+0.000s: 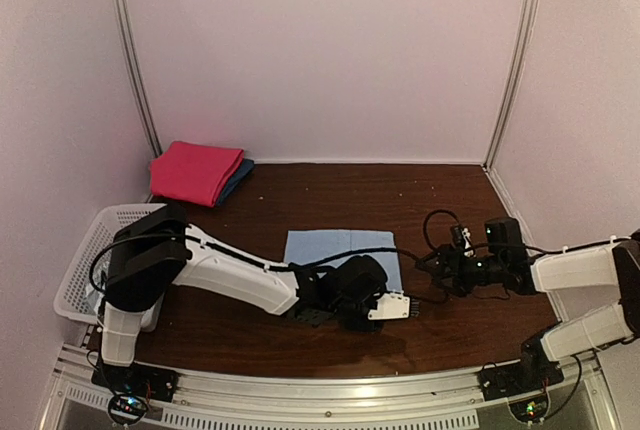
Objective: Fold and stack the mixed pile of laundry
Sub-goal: Pick up the square-folded shirt from the center of the board.
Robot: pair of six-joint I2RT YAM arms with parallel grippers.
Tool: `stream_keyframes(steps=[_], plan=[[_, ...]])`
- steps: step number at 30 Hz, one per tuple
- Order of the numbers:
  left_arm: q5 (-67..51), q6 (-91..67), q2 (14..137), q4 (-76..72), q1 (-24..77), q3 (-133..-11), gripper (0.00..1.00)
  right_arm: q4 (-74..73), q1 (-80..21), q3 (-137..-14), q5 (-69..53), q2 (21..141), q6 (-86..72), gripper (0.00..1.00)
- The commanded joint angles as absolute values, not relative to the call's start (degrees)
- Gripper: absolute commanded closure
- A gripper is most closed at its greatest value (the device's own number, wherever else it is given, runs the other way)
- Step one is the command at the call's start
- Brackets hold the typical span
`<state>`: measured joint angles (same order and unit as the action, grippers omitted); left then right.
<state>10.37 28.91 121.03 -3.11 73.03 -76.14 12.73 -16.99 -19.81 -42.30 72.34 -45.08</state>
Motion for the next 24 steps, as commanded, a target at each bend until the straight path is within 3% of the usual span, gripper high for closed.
stream_keyframes(steps=[1,14,21,24], plan=[[11.29,34.26,124.55,-3.05,74.66,-79.94,0.60,19.44,-16.53,-18.07,-44.43,72.95,-48.43,0.09],[20.76,35.40,129.59,-6.20,74.70,-83.28,0.80,29.62,-16.64,-14.93,-47.16,79.55,-52.45,0.14],[17.75,34.30,127.62,-8.00,74.32,-82.30,1.00,34.23,-17.12,-14.95,-48.51,82.89,-54.32,0.15],[16.13,32.42,126.34,-8.30,73.50,-82.17,1.00,38.37,-18.14,-14.94,-49.58,85.60,-56.72,0.14]])
